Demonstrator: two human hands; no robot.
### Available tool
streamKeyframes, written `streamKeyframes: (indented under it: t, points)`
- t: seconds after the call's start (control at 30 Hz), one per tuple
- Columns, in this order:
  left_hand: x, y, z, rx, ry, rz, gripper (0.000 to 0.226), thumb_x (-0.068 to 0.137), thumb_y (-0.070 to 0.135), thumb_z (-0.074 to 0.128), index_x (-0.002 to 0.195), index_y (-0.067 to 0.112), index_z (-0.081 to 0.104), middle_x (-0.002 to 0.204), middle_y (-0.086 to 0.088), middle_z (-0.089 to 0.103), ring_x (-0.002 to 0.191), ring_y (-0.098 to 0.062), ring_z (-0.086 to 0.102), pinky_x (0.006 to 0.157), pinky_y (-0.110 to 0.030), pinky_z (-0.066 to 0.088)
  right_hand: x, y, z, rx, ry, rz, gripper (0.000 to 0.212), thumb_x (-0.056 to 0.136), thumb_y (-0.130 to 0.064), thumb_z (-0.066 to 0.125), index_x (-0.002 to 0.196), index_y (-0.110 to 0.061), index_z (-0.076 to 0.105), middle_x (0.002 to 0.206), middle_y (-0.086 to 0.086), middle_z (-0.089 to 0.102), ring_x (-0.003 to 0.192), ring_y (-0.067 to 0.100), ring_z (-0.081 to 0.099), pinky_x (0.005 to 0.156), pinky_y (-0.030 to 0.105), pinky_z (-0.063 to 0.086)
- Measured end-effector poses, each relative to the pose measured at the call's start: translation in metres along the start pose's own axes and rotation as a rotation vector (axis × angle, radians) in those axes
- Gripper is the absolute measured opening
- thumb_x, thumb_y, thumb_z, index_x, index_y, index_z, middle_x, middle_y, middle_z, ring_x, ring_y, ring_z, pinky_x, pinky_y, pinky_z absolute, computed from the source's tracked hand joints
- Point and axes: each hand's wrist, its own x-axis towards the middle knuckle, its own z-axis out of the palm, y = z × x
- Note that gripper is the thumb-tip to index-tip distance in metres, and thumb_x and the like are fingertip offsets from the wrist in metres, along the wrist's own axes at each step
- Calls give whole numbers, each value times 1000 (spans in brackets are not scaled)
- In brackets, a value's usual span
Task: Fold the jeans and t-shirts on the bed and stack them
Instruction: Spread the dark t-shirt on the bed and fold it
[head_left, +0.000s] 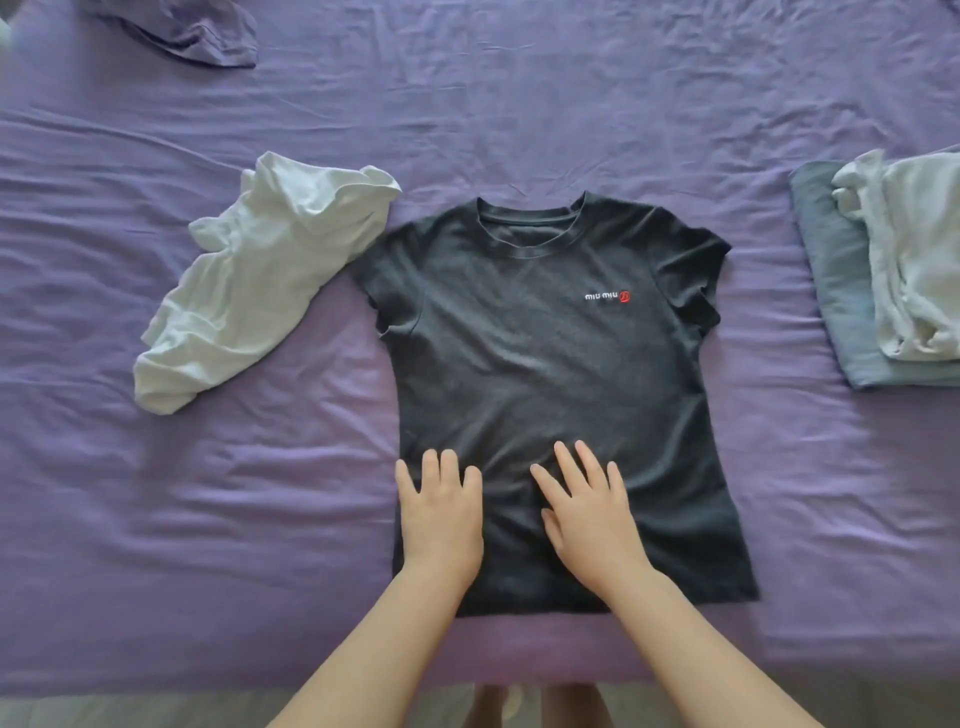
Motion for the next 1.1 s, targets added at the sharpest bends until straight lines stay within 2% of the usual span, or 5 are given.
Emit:
streamKeyframes:
  t: [0.33,0.53,0.7,0.87,1.1]
  points:
    - [129,77,-37,-52,-37,364,61,100,40,31,150,21,2,160,-4,-4,146,-28,-7,116,-52,-1,108,108,-46,19,58,164,54,98,-45,27,148,-35,8,159,3,0,145,26,-4,115,49,9]
    - [203,120,-65,-12,-21,410,62,100,41,30,150,23,0,159,-3,-6,146,-28,-10,115,-54,-1,153,167,-74,-18,104,220,52,99,-43,24,148,-31,12,158,7,8,145,24,5,109,40,25]
    - [253,152,-86,-30,-19,427,62,99,39,33,150,23,2,160,0,-4,146,-27,-10,115,-54,0,171,186,-93,91,341,303,40,89,-20,59,128,-22,54,143,16,42,135,34,35,97,48,40]
    - [288,172,-105,-51,-40,394,65,98,38,36,151,21,1,160,0,-5,146,-26,-9,115,-56,2,183,196,-95,250,296,573,63,92,-36,50,147,-20,21,153,15,23,136,30,29,105,42,33]
    - [315,173,-128,-353,-30,356,41,97,25,40,138,26,43,149,1,36,132,-28,33,103,-43,33,180,185,-107,400,520,399,65,76,8,63,136,-11,46,135,16,49,110,32,53,92,44,48]
